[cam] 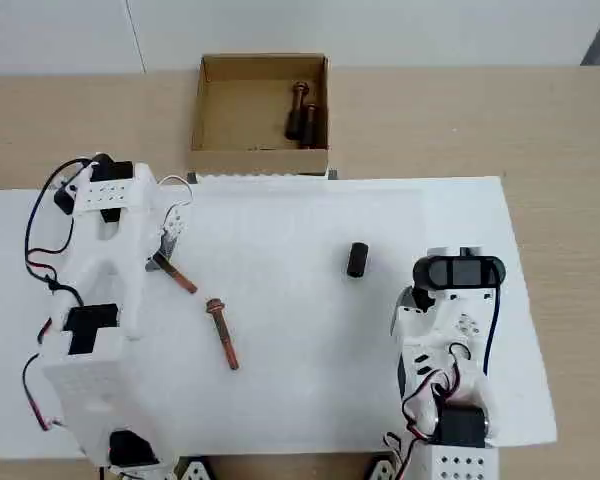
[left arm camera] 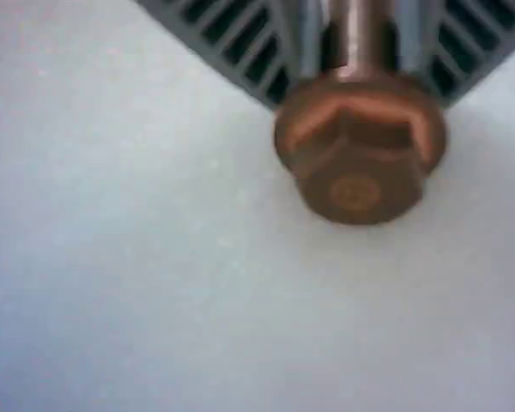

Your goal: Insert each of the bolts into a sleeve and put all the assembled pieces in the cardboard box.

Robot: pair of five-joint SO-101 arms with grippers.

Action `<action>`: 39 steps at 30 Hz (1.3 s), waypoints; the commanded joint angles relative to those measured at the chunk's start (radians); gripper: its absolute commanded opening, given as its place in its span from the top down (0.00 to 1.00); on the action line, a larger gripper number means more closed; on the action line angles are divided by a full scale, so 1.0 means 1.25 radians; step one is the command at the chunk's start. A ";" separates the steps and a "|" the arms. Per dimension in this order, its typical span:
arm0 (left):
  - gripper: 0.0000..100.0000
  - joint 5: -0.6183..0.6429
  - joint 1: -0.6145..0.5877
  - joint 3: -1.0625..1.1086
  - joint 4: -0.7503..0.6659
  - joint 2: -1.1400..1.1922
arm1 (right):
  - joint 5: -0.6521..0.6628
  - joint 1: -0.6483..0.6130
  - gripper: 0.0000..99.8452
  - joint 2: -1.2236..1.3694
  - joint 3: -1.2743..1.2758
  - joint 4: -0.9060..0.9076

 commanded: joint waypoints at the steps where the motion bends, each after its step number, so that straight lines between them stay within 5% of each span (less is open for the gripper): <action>1: 0.99 -0.005 -0.010 -0.023 0.002 0.045 | -0.004 0.002 1.00 -0.013 -0.014 -0.018; 10: 0.99 -0.011 -0.002 -0.202 0.096 -0.075 | -0.006 0.002 1.00 -0.013 -0.115 -0.012; 21: 0.99 -0.196 0.050 -0.218 0.095 -0.383 | -0.001 -0.001 1.00 -0.012 -0.212 -0.004; 27: 0.99 -0.369 0.139 -0.208 0.106 -0.571 | 0.012 -0.093 1.00 -0.013 -0.324 0.164; 33: 0.99 -0.540 0.215 -0.100 0.110 -0.744 | 0.016 -0.177 1.00 -0.013 -0.374 0.241; 39: 0.99 -0.614 0.232 0.195 0.012 -0.966 | 0.017 -0.234 1.00 -0.010 -0.372 0.279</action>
